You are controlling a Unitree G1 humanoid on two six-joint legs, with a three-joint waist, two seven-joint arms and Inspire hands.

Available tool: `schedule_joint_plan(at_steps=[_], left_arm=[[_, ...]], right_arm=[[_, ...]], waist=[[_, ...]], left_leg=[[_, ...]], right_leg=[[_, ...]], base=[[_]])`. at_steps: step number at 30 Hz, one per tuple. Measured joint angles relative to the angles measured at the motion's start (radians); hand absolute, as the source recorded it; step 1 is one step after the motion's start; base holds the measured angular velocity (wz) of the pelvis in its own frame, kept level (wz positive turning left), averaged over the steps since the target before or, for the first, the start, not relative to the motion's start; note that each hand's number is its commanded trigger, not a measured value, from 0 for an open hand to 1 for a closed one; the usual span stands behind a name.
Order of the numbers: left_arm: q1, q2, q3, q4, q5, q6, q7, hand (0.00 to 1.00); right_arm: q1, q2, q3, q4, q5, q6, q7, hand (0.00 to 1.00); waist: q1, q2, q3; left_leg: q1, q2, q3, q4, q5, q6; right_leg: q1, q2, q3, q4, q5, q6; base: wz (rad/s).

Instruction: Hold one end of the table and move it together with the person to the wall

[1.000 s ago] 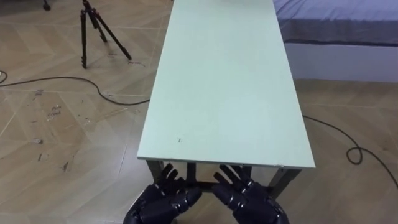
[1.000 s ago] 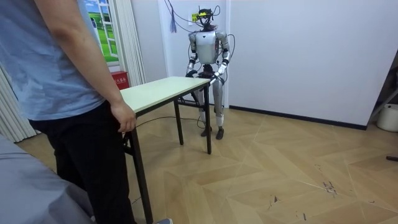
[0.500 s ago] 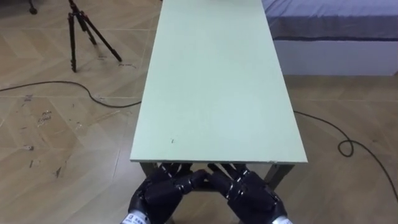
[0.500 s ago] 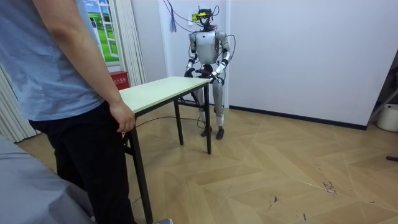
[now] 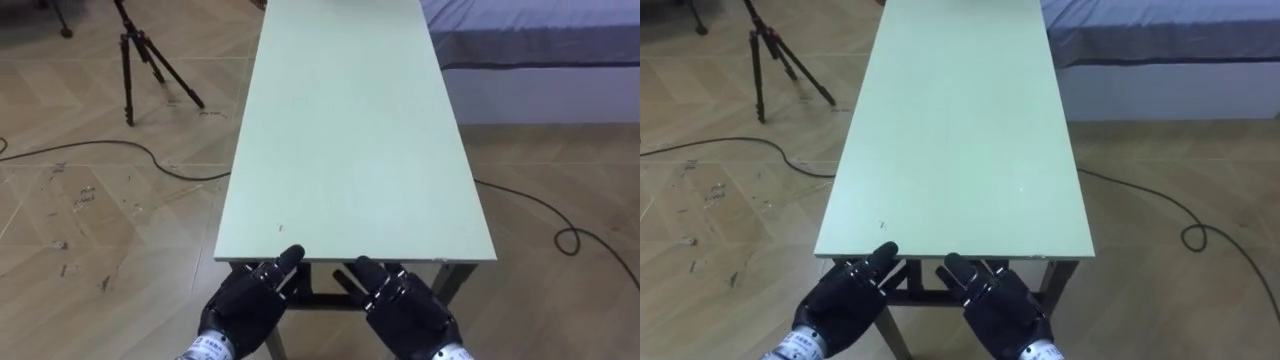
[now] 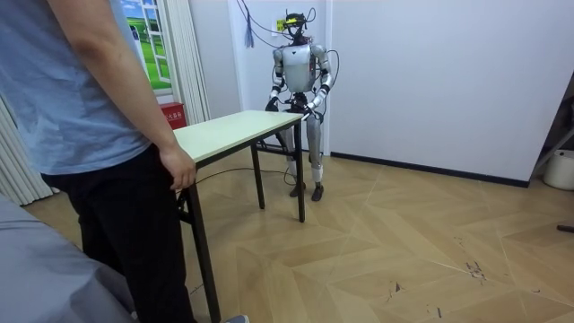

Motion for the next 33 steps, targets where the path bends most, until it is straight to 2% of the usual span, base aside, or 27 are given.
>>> schedule_joint_plan(at_steps=[3, 7, 10, 13, 16, 18, 25, 27, 33], left_arm=[[-0.001, -0.017, 0.024, 0.001, -0.016, 0.024, 0.003, 0.00], [-0.001, -0.031, 0.036, 0.001, -0.016, 0.026, 0.014, 0.00], [-0.001, -0.056, 0.056, 0.001, -0.016, 0.034, 0.022, 0.00], [-0.001, -0.064, 0.056, 0.000, -0.034, 0.038, 0.039, 0.00], [-0.001, -0.066, 0.056, 0.000, -0.040, 0.045, 0.058, 0.00], [-0.001, -0.067, 0.056, 0.000, -0.055, 0.049, 0.067, 0.00], [-0.006, -0.070, 0.057, 0.000, -0.086, 0.052, 0.100, 0.00], [-0.007, -0.071, 0.057, -0.001, -0.097, 0.052, 0.103, 0.00], [-0.006, -0.071, 0.057, -0.006, -0.101, 0.053, 0.109, 0.00]], right_arm=[[0.000, 0.004, -0.021, 0.000, 0.060, 0.017, -0.014, 0.00], [0.001, 0.009, -0.034, 0.000, 0.076, 0.018, -0.026, 0.00], [0.001, 0.012, -0.037, 0.000, 0.135, 0.027, -0.036, 0.00], [0.001, 0.023, -0.065, 0.000, 0.159, 0.028, -0.057, 0.00], [0.001, 0.049, -0.109, 0.000, 0.195, 0.025, -0.089, 0.00], [0.001, 0.051, -0.119, 0.000, 0.214, 0.015, -0.100, 0.00], [0.001, 0.057, -0.175, 0.002, 0.252, -0.021, -0.144, 0.00], [0.001, 0.075, -0.189, 0.002, 0.260, -0.029, -0.154, 0.00], [0.000, 0.082, -0.192, -0.005, 0.281, -0.032, -0.175, 0.00]], waist=[[0.000, 0.000, -0.0003], [0.000, 0.000, -0.0011], [0.001, 0.000, -0.0019], [0.003, 0.006, -0.0060], [0.002, 0.017, -0.0138], [0.000, 0.020, -0.0167], [-0.003, 0.019, -0.0152], [-0.004, 0.016, -0.0117], [-0.005, 0.017, -0.0107]], left_leg=[[0.001, 0.000, 0.002, 0.000, 0.000, 0.000], [0.001, 0.000, 0.001, 0.000, 0.000, 0.000], [0.002, 0.000, 0.001, 0.000, 0.000, 0.000], [0.001, 0.000, 0.000, 0.000, 0.000, 0.000], [0.002, 0.000, -0.001, 0.000, 0.000, 0.000], [0.002, 0.001, -0.001, 0.000, 0.000, 0.000], [0.016, 0.001, -0.003, -0.002, 0.000, 0.000], [0.015, 0.001, -0.004, -0.002, 0.000, 0.000], [0.015, 0.000, -0.007, -0.002, 0.000, 0.000]], right_leg=[[0.000, 0.000, 0.000, 0.001, 0.000, 0.000], [0.000, -0.001, 0.000, 0.003, 0.000, 0.000], [0.000, -0.001, -0.003, 0.003, 0.000, 0.000], [0.000, -0.001, -0.003, 0.002, 0.000, 0.000], [0.000, -0.001, -0.003, 0.002, 0.000, 0.000], [0.002, -0.001, -0.003, 0.002, 0.000, 0.000], [0.015, 0.000, -0.002, 0.000, 0.000, -0.001], [0.015, -0.001, -0.003, 0.000, 0.000, -0.001], [0.015, -0.001, -0.004, -0.002, 0.000, -0.001]], base=[[0.00], [0.00], [0.00], [0.00], [0.00], [0.00], [0.00], [0.00], [0.00]])
